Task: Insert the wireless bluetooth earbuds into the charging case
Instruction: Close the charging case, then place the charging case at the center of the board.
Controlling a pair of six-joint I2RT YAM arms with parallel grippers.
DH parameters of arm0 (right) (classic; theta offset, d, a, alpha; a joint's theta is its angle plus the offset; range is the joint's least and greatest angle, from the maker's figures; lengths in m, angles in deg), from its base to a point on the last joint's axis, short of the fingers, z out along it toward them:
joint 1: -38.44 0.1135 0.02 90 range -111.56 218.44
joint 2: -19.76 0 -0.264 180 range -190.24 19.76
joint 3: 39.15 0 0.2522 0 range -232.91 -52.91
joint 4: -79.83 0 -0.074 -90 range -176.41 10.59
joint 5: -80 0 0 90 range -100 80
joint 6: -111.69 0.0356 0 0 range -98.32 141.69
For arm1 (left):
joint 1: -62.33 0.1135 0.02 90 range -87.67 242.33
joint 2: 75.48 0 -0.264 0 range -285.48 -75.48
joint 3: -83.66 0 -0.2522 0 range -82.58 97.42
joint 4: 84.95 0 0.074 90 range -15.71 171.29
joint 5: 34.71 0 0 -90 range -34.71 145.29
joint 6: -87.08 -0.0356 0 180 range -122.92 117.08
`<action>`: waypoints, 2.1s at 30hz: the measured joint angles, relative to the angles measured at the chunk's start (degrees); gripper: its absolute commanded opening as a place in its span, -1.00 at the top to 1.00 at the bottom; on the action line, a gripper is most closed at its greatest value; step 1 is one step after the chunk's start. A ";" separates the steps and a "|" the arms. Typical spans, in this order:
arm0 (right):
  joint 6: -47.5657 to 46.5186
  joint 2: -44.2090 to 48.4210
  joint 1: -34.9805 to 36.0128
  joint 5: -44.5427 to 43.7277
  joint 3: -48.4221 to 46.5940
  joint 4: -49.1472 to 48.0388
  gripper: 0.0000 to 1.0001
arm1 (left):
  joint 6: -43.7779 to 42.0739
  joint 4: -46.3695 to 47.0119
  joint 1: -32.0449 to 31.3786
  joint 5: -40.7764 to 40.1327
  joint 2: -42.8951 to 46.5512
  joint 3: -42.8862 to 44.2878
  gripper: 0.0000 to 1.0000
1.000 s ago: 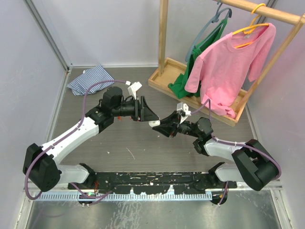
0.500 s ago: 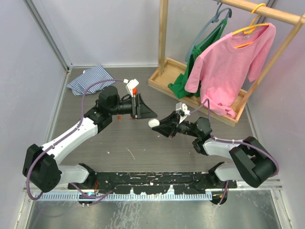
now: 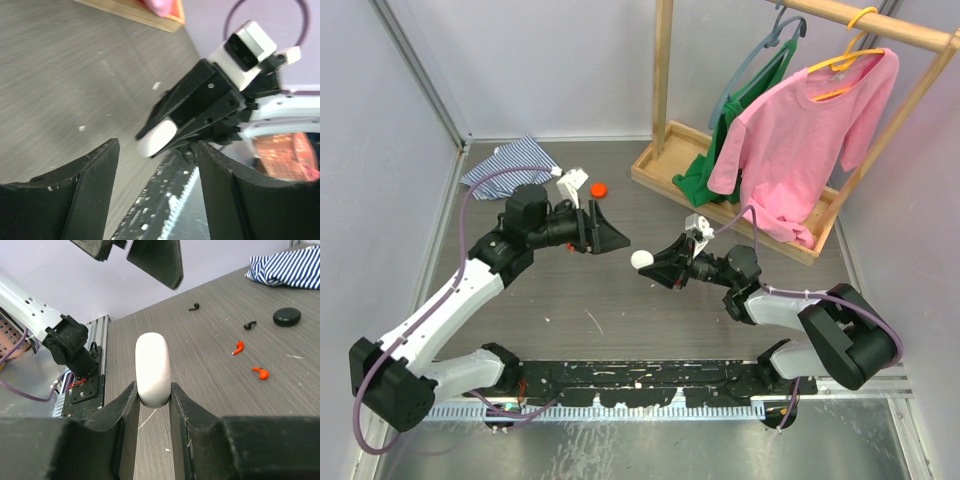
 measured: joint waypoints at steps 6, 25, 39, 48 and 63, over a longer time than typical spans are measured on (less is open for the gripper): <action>0.04 0.00 0.00 -1.90 -0.90 6.71 0.98 | -9.62 -13.75 0.57 -13.81 6.19 2.67 -0.63; 5.77 -5.62 -8.24 -16.24 -1.25 27.32 0.97 | -26.40 -32.17 0.66 -43.32 19.34 4.61 -0.96; 14.73 -12.39 -13.31 -27.87 -1.16 29.00 0.77 | -27.87 -31.54 0.66 -51.98 23.93 -1.16 -0.96; 19.19 -13.51 -13.99 -30.80 -1.09 29.09 0.26 | -27.80 -31.28 0.66 -52.85 25.05 -1.44 -0.96; 22.97 -7.80 -14.80 -34.56 1.22 31.74 -0.33 | -27.45 -31.26 0.66 -52.85 25.79 -1.73 -0.96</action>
